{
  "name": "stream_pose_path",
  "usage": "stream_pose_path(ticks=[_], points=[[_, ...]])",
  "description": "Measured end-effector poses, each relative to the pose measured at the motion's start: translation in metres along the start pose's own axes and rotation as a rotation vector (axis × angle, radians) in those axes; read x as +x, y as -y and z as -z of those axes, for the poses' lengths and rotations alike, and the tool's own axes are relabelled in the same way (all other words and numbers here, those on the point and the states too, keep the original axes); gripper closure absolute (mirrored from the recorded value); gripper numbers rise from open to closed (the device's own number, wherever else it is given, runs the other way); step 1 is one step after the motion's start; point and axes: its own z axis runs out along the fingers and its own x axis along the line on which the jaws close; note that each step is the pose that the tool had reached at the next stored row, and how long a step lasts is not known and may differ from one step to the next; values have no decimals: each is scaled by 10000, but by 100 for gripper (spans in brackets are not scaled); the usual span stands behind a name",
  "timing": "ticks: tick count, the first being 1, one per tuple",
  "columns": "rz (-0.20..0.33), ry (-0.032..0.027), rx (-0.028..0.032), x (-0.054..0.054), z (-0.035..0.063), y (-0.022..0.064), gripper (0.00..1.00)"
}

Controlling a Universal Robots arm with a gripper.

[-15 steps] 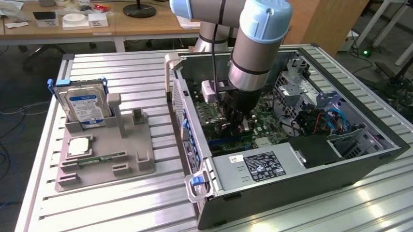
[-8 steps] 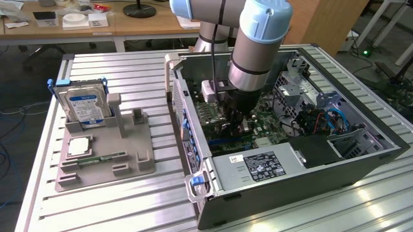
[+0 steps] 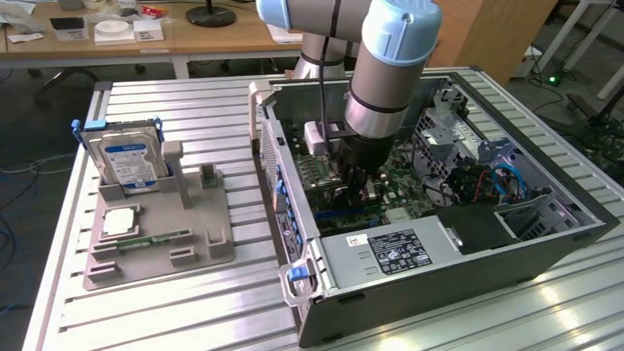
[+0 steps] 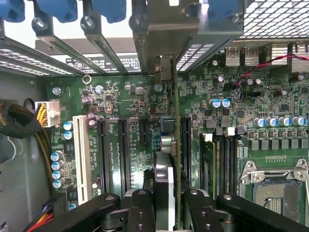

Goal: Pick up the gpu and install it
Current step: 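Insert the gpu into the slot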

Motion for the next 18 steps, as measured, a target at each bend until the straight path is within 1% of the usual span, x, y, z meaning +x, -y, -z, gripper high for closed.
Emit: stream_pose_path(ticks=[10,12,18], points=[[1,0,-4,0,-17,1,72],[3,14,1,-1,-9,1,72],[1,2,-3,0,0,-1,72]])
